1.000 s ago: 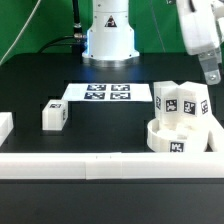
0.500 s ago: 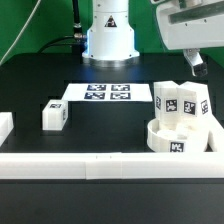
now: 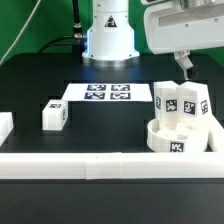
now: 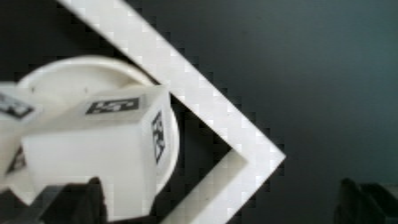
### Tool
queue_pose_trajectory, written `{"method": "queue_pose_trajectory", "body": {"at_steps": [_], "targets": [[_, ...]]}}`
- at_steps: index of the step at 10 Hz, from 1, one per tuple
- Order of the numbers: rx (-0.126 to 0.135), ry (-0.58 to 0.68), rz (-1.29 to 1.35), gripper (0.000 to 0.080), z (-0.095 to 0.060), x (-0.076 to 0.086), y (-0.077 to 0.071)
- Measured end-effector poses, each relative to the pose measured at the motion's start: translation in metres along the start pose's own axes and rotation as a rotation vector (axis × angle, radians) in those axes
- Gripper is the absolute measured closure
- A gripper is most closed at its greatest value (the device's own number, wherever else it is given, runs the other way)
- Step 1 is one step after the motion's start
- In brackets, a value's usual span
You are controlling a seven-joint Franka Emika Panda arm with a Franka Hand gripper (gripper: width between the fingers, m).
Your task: Assemble stool
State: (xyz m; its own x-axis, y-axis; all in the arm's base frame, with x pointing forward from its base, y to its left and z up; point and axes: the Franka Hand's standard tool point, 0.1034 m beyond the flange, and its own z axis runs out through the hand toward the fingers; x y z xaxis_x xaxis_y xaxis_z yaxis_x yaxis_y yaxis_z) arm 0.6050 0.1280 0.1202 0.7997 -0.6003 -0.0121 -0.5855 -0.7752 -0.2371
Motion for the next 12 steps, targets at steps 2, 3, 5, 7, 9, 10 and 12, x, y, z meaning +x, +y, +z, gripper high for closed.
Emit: {"method": "queue_pose_trajectory", "body": {"at_steps": [2, 3, 5, 7, 9, 10, 12], "targets": [[-0.041, -0.003, -0.256, 0.0151, 0.001, -0.001, 0.0], [-0.057, 0.001, -0.369, 0.0151, 0.002, 0.0, 0.001], [-0.059, 0.001, -0.47, 0.0151, 0.002, 0.002, 0.002], [-0.063, -0.001, -0.588, 0.0151, 0.002, 0.003, 0.003], [-0.116, -0.013, -0.905, 0.0151, 0.008, 0.001, 0.007], [-0.124, -0.022, -0.991, 0.0151, 0.011, 0.001, 0.009], [-0.135, -0.026, -1.126, 0.0151, 0.011, 0.005, 0.014]]}}
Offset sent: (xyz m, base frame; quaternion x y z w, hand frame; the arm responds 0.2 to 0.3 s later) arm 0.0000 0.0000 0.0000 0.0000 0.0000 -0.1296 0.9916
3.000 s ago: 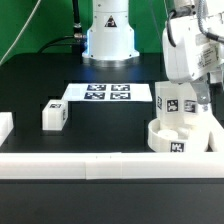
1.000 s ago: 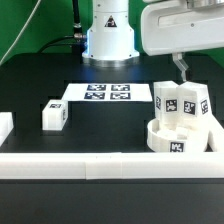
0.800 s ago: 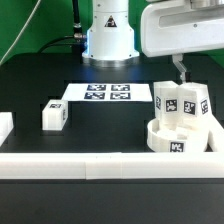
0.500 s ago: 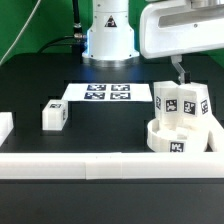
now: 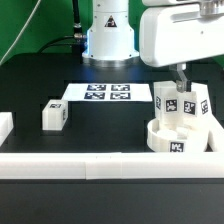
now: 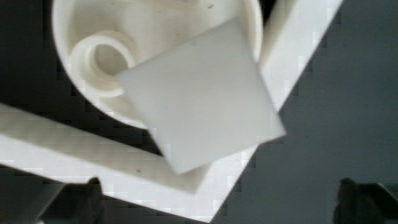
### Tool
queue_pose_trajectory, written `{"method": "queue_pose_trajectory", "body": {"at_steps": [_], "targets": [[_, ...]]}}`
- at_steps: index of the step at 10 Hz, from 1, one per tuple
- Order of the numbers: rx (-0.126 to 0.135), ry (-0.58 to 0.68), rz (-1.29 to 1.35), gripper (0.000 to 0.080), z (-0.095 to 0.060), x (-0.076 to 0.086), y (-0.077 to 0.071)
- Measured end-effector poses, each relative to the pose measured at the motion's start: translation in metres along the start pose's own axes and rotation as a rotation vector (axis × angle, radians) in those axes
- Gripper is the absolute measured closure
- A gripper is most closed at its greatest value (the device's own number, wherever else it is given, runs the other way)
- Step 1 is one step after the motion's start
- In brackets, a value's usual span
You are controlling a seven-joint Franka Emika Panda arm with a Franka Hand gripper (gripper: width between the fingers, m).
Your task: Assemble stool
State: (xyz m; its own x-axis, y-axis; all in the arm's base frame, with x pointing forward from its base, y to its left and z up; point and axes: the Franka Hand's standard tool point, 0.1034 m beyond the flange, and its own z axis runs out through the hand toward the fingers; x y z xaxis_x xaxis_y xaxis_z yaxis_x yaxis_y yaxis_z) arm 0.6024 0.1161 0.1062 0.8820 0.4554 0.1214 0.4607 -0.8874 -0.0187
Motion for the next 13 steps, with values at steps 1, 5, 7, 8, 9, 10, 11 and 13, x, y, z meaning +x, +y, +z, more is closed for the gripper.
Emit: {"method": "queue_pose_trajectory", "body": {"at_steps": [1, 5, 7, 8, 9, 10, 11, 13], "targets": [[-0.001, -0.001, -0.05, 0.0151, 0.0, 0.0, 0.0], [-0.011, -0.015, -0.191, 0.0151, 0.01, -0.007, -0.004], [-0.012, -0.022, -0.183, 0.0151, 0.016, -0.014, 0.001], [-0.011, -0.025, -0.177, 0.0151, 0.018, -0.017, 0.001], [-0.011, -0.027, -0.174, 0.0151, 0.018, -0.018, 0.001], [-0.01, -0.027, -0.17, 0.0151, 0.018, -0.018, 0.001], [-0.01, -0.027, -0.169, 0.0274, 0.018, -0.018, 0.0], [-0.011, -0.025, -0.171, 0.0465, 0.018, -0.017, 0.0]]}}
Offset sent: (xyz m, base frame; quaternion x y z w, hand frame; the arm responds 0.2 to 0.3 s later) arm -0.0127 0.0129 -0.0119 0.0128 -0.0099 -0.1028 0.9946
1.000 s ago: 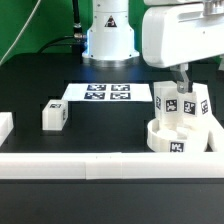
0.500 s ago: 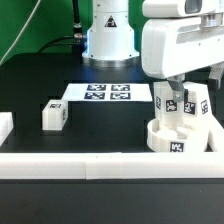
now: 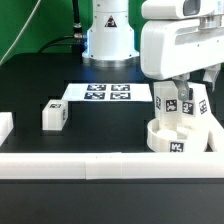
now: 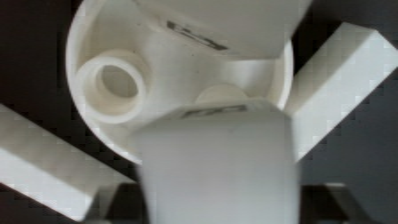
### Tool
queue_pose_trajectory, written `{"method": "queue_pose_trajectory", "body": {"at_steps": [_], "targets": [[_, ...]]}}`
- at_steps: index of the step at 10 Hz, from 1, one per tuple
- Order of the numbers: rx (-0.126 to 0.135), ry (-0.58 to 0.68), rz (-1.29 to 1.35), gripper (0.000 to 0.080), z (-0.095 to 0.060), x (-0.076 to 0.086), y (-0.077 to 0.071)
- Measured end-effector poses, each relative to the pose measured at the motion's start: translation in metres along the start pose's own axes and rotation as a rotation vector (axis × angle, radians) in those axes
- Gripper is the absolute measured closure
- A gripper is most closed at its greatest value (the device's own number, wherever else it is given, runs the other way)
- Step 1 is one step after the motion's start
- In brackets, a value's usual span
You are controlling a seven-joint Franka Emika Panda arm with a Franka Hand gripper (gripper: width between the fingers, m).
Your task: Assemble stool
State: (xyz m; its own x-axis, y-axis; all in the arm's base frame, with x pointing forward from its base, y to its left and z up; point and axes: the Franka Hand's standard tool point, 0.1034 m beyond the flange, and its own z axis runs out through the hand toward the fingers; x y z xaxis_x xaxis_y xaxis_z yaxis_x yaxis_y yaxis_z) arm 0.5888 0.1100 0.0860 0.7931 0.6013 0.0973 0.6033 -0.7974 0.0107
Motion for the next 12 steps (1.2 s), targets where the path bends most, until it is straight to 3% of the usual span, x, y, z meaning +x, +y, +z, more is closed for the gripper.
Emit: {"method": "queue_pose_trajectory", "body": {"at_steps": [4, 7, 12], "targets": [[-0.003, 0.004, 0.062, 0.0465, -0.0003, 0.0008, 0.0007], [-0.002, 0.004, 0.283, 0.0464, -0.0003, 0.0008, 0.0006], [0.036, 0.012, 1.046, 0.0463, 0.0028, 0.0039, -0.0073]]}}
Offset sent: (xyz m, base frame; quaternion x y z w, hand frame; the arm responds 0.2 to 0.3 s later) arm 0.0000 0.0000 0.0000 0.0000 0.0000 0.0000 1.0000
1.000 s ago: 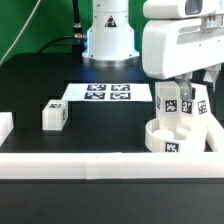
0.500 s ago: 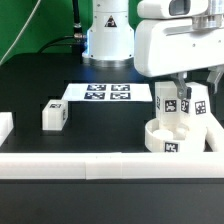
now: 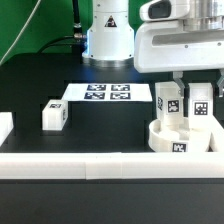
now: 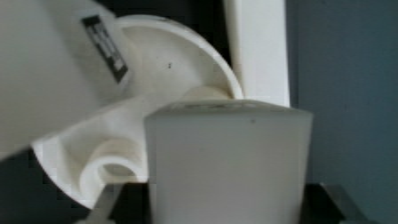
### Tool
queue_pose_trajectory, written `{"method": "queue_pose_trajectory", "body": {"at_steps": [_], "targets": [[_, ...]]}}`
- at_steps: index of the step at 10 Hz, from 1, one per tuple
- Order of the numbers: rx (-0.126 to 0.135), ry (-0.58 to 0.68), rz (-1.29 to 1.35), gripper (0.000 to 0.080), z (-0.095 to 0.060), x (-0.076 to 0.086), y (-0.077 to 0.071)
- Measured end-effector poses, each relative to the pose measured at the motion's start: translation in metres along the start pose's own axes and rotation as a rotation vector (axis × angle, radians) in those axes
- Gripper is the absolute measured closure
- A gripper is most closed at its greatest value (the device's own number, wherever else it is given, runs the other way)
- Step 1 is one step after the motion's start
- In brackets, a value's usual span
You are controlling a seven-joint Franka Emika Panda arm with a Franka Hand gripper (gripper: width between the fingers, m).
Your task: Assemble stool
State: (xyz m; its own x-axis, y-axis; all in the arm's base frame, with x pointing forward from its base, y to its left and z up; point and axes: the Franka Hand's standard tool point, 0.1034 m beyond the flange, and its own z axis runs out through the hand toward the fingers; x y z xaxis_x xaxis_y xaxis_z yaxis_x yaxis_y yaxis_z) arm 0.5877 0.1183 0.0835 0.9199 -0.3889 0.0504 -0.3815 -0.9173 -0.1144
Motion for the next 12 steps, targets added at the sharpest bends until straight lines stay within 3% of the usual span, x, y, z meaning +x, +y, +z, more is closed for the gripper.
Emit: {"method": "queue_pose_trajectory", "body": {"at_steps": [7, 9, 11, 12], "targets": [[0.017, -0.008, 0.525, 0.0462, 0.0009, -0.0011, -0.0005], [0.04, -0.017, 0.731, 0.0462, 0.0017, -0.0036, -0.0022], [0.085, -0.049, 0.994, 0.0462, 0.0019, -0.0018, 0.0], [0.091, -0.06, 1.103, 0.0462, 0.0021, -0.0015, -0.0002]]}}
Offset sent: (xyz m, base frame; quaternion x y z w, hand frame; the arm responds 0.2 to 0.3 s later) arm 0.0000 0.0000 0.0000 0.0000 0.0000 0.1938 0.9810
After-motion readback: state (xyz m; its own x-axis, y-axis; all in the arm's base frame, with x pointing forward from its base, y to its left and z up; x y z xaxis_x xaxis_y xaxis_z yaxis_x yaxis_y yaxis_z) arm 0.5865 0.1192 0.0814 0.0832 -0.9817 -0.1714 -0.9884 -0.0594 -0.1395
